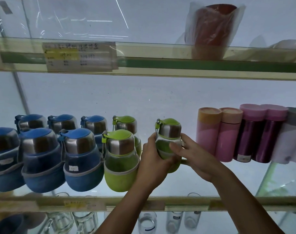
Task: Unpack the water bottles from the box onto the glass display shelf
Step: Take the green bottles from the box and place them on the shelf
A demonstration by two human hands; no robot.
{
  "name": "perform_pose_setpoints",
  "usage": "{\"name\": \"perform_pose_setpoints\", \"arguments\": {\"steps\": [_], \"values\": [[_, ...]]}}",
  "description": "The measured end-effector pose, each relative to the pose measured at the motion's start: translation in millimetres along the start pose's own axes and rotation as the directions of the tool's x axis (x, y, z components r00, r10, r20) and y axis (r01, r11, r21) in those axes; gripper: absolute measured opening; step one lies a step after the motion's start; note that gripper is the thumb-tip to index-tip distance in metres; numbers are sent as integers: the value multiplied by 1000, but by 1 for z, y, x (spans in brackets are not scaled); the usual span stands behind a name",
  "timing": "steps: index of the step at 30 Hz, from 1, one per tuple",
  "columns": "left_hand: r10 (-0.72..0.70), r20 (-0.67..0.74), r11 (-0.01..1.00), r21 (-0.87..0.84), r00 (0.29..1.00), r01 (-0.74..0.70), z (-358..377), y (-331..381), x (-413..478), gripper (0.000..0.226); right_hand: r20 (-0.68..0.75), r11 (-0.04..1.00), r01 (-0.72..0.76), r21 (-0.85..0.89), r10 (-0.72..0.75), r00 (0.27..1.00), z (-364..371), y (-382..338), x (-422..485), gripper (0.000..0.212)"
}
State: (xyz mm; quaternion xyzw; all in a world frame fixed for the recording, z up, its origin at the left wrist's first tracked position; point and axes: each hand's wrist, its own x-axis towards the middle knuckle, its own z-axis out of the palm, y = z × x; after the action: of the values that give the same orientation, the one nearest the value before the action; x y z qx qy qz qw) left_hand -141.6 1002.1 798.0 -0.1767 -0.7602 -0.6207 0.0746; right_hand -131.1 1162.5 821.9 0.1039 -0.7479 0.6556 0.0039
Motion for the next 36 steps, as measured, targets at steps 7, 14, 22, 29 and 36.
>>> {"name": "perform_pose_setpoints", "arguments": {"steps": [7,14,22,29,36], "values": [[-2,-12,1000,5,1000,2,2,-6,0,78,17,999,7,-36,-6,1000,0,9,6,62],[-31,-39,999,26,999,32,4,-9,-2,96,-7,995,6,-103,-7,1000,0,17,10,89],[-27,-40,971,237,999,36,8,1,-17,119,-50,978,-43,-205,33,998,0,23,4,75],[52,-68,923,384,996,-22,10,2,-34,105,-118,961,-52,-273,20,993,7,20,3,76],[72,-95,916,399,993,-28,11,-4,-33,100,-156,935,-95,-342,43,987,16,10,11,75]]}}
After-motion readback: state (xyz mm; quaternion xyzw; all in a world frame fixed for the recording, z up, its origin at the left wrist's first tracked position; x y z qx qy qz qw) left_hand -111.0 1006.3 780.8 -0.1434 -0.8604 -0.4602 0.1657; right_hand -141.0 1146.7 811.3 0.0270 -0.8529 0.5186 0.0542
